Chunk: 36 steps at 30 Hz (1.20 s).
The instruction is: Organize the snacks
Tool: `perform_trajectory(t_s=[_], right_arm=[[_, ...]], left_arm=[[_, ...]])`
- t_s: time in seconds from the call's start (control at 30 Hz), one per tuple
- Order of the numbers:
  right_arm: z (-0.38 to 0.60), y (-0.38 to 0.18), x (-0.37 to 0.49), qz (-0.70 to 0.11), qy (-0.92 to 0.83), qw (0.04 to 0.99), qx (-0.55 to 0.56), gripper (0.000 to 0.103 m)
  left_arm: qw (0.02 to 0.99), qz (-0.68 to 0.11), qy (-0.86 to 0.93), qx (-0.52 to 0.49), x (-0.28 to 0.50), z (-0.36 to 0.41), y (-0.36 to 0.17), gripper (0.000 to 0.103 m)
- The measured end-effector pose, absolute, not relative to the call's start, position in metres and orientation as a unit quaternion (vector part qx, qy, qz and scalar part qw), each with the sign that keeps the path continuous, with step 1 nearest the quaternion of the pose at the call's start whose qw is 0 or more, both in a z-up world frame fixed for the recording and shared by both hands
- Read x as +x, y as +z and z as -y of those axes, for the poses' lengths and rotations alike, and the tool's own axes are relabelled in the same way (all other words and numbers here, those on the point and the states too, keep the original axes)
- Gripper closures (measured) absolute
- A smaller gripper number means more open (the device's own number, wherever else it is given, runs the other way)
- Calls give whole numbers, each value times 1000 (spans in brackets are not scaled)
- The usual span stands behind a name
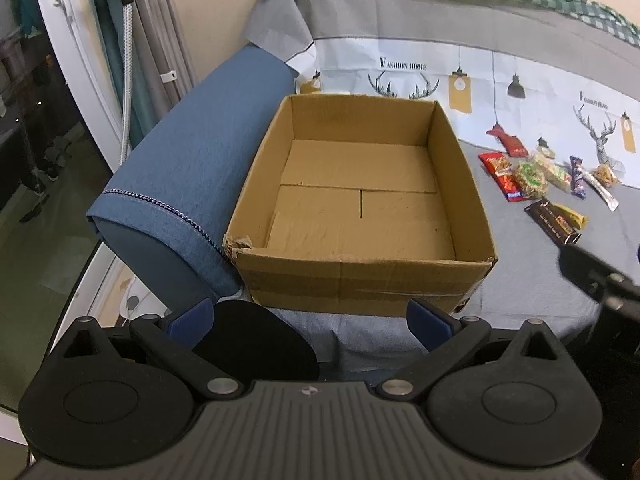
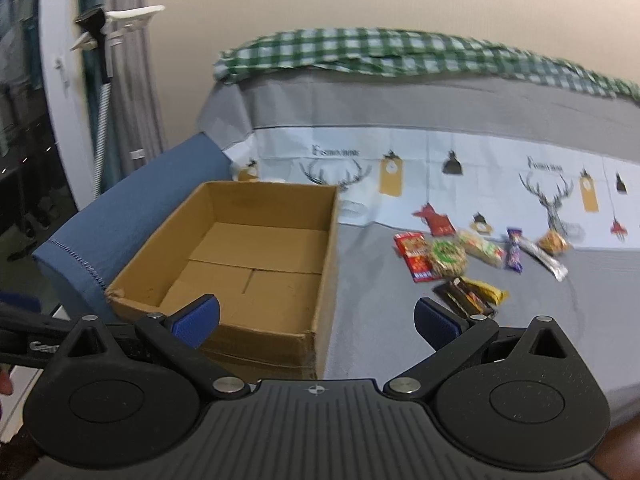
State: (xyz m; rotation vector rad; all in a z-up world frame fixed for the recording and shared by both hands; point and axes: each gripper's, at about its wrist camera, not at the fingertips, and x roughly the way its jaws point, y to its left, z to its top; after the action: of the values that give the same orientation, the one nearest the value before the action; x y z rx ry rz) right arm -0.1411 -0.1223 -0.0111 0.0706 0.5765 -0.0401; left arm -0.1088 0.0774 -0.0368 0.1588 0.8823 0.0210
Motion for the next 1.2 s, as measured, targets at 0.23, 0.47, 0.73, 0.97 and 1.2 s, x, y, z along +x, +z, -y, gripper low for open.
perform_trajectory(t_s=[0.23,0.47,0.73,0.97,1.2], right_arm=[[169,-36,-127,-271,-83,957,67,0],[259,-81,-81,-288,-174,936,99,0],[379,-158,34,-324,-201,921,84,1],[415,-226,97,-406,-156,893,114,4],[426,-234,95,-402,-128,903,83,81]], left_arm=[[894,-438,21,93,-95,-62,-41,0],[888,-447,23,103,-61,-32,-35,0],[873,-472,7,118,-16,29,-30,0],[864,-480,-8,152,27,98,-43,0],[867,-471,-44,158,72,175,-71,0]])
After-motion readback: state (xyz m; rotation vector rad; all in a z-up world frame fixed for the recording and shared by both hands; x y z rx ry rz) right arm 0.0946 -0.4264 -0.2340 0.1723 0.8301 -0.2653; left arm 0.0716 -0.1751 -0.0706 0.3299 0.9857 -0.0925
